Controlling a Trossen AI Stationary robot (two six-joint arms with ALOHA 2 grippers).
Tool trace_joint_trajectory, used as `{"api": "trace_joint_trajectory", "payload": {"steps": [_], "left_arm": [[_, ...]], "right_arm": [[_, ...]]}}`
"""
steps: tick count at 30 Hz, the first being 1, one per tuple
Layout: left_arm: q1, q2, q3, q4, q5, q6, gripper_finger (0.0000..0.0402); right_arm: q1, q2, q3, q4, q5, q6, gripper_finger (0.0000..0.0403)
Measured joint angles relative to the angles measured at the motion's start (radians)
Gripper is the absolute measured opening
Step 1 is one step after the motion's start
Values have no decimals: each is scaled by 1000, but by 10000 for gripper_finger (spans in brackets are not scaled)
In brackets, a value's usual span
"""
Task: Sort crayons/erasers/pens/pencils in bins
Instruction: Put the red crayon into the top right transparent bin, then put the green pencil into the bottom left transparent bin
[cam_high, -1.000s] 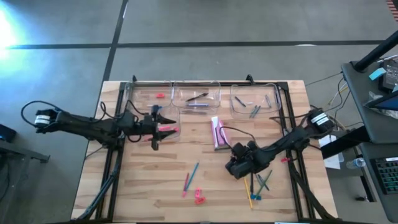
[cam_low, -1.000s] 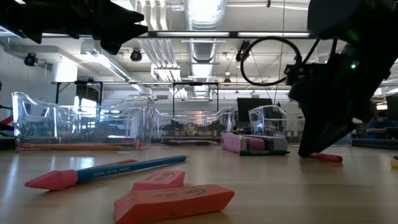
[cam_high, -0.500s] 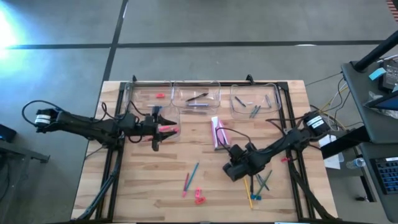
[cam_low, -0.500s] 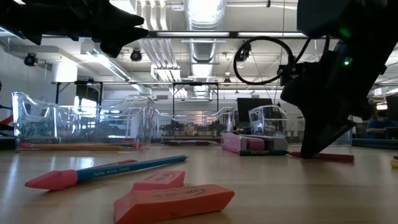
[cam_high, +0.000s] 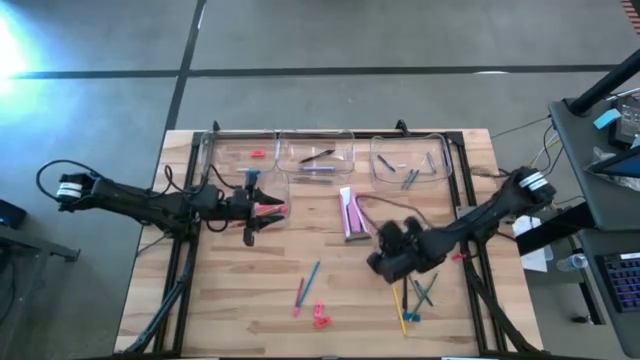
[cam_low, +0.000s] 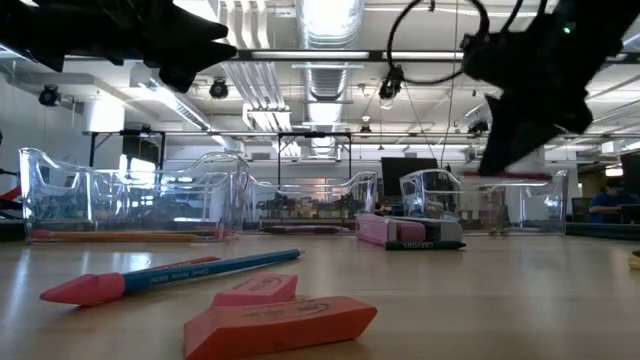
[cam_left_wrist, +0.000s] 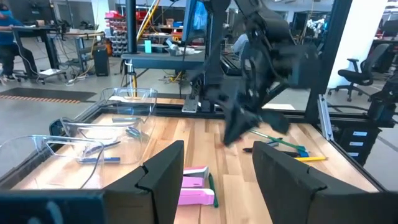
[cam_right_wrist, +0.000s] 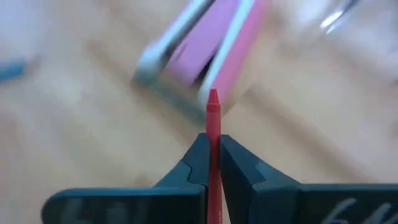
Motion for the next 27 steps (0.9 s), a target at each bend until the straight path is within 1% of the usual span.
{"api": "trace_joint_trajectory", "payload": {"steps": [2,4,6,8,10,13,16,18,22,27], "left_arm": [[0,0,0,4,0,0,177],[0,0,0,8,0,0,177],[-1,0,0,9,0,-7,177],[-1,0,0,7,0,-21,177],[-3,0,0,7,0,-23,177],[-5,0,0,7,1,-23,177],[-6,0,0,6,1,-20,177],[-6,0,0,6,3,-19,177],[-6,0,0,-2,7,-19,177],[-6,0,0,-2,8,-18,177]], "right_arm": [[-37,-47,0,-56,103,-15,14],[-99,-91,-2,-106,203,-41,13],[-185,-131,-10,-125,250,-104,13],[-285,-168,-18,-110,262,-194,13],[-388,-194,-24,-93,260,-287,13],[-537,-226,-31,-65,220,-403,13],[-650,-251,-43,-48,202,-491,22],[-708,-262,-46,-37,167,-530,33],[-772,-276,-49,-16,91,-586,71],[-786,-287,-50,3,89,-649,140]]}}
